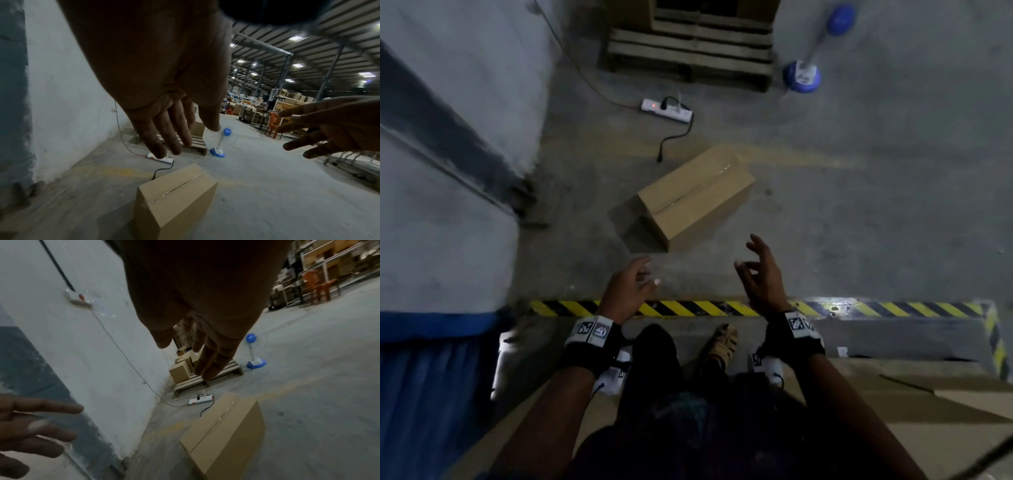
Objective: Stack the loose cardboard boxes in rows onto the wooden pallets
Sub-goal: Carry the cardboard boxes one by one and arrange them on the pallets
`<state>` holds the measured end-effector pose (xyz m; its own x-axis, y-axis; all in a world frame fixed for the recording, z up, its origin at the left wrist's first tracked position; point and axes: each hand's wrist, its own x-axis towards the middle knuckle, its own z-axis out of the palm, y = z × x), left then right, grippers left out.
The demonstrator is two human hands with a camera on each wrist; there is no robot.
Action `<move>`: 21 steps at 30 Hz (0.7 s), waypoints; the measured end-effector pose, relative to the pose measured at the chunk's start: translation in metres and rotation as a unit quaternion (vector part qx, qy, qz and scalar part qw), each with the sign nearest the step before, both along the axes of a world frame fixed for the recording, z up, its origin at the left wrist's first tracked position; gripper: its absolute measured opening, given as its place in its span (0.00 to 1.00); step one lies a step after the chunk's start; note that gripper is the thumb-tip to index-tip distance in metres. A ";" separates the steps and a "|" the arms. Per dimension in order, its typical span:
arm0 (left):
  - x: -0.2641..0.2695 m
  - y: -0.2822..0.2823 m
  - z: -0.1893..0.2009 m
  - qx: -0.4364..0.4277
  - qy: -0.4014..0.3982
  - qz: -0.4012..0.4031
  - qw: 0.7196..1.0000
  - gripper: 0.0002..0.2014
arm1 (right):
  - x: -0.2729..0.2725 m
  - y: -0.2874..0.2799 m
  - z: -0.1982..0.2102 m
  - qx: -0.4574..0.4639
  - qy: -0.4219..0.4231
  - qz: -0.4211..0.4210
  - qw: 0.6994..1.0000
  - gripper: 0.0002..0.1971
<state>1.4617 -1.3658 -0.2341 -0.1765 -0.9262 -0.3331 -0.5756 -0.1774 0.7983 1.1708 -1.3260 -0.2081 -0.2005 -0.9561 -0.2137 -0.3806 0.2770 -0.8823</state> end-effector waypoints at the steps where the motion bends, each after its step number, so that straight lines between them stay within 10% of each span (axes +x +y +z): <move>1: 0.005 -0.011 -0.003 0.005 0.000 0.005 1.000 0.29 | 0.003 -0.019 -0.002 0.010 0.001 0.006 1.000 0.33; 21: 0.036 -0.358 0.009 0.021 -0.082 -0.198 0.976 0.32 | 0.065 -0.261 -0.062 0.143 -0.032 -0.164 0.976 0.38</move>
